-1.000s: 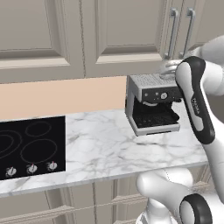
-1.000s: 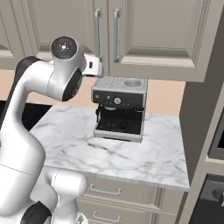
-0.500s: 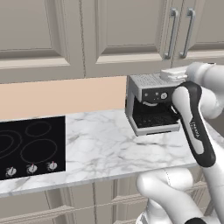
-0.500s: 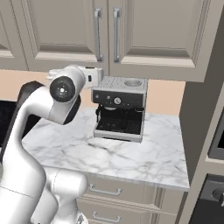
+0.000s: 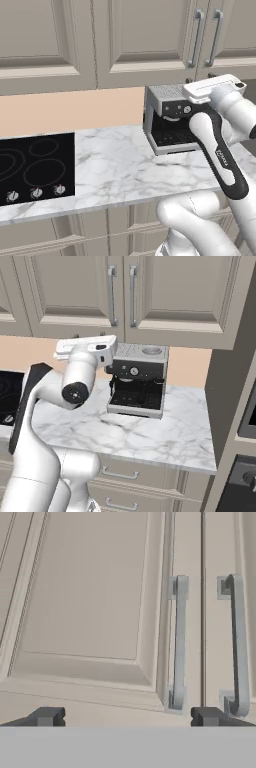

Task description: Open the cabinet directly in front. Then move the wine and the mug to the dining counter with the jar on it.

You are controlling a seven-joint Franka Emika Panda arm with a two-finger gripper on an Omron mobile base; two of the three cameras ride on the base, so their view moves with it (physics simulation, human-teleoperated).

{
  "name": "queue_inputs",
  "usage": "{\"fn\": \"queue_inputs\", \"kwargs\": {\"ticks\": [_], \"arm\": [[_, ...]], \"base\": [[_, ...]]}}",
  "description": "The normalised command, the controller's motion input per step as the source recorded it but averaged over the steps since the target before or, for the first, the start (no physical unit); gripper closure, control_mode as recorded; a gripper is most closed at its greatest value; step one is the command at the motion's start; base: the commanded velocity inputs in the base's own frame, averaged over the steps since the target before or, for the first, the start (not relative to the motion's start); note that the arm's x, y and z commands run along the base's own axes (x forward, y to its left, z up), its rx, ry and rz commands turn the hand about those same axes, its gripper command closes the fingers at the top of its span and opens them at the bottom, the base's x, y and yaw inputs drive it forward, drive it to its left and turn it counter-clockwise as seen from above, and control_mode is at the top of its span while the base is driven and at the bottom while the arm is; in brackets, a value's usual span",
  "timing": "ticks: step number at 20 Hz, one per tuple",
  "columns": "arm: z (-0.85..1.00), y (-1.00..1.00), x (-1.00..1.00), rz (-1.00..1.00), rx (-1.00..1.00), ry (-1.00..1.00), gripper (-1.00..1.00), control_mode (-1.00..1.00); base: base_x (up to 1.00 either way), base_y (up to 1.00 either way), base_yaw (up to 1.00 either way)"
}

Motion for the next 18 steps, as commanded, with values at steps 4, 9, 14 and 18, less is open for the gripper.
{"fn": "queue_inputs", "kwargs": {"ticks": [4,9,14,18], "arm": [[0.16,-0.04,0.00,0.00,0.00,-0.25,-1.00,-1.00],[0.25,-0.07,0.00,0.00,0.00,-0.10,-1.00,-1.00],[0.28,-0.09,0.00,-0.01,0.00,0.00,-1.00,-1.00],[0.30,-0.07,0.04,-0.03,0.00,0.01,-1.00,-1.00]], "base": [[0.00,0.00,0.00],[0.00,0.00,0.00],[0.00,0.00,0.00],[0.00,0.00,0.00]]}}
